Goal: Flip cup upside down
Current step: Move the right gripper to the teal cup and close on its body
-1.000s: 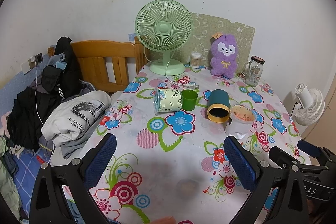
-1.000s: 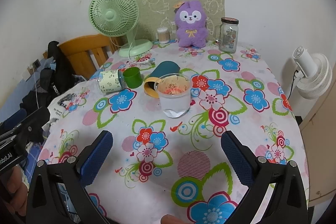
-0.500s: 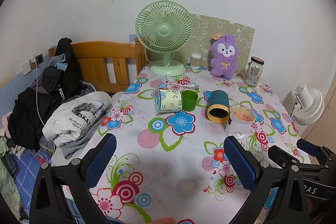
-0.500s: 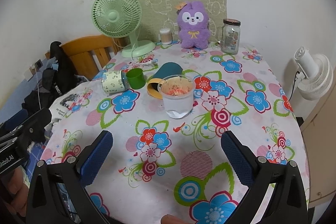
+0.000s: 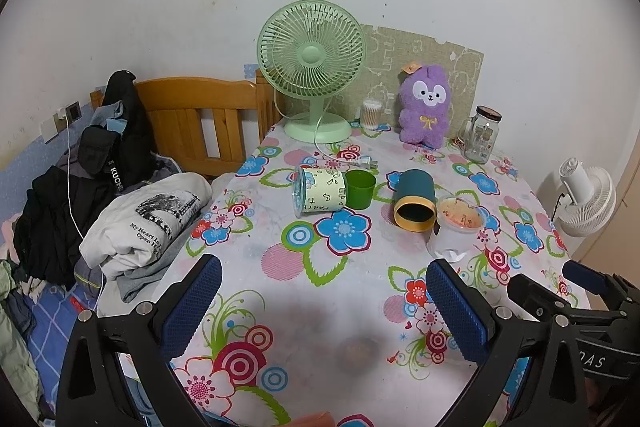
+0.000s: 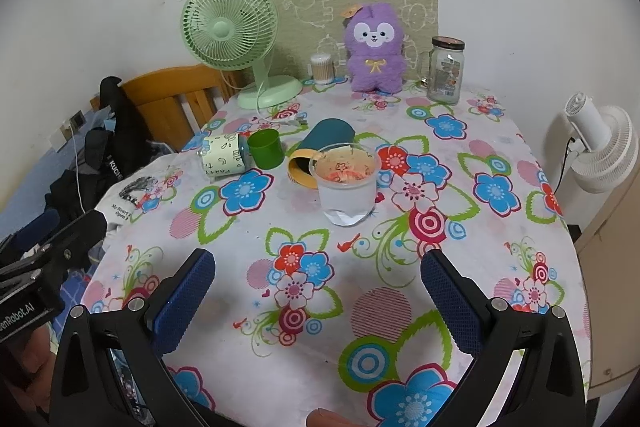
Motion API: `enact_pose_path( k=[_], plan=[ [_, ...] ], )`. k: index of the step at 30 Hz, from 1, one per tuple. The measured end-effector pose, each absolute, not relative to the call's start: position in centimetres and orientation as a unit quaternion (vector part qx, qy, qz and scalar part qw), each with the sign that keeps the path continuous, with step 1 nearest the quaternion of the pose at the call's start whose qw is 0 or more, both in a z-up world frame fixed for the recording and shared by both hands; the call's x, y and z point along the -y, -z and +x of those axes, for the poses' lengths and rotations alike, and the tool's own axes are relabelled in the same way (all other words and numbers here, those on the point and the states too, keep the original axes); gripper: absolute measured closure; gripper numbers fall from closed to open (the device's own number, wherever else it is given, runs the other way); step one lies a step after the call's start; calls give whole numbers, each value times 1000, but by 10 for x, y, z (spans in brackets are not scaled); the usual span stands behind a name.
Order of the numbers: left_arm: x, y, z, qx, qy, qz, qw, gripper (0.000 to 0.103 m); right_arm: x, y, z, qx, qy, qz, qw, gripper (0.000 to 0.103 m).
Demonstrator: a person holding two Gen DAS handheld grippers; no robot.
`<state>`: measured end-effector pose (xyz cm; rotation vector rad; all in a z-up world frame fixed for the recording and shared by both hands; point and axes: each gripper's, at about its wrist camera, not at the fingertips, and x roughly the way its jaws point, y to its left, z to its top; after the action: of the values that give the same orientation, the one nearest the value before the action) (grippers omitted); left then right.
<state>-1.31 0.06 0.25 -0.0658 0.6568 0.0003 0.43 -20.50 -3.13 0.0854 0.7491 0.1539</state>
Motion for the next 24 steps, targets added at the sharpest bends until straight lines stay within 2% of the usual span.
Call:
enact_pose_path(
  k=[12,24],
  plan=[
    [6,12,38,-347,29,9,937,0,206,27,57,-385,-89,59,917,0],
    [28,41,139,-413,85,88,903,0,211,30,196,-447,-73,64,889,0]
  ],
)
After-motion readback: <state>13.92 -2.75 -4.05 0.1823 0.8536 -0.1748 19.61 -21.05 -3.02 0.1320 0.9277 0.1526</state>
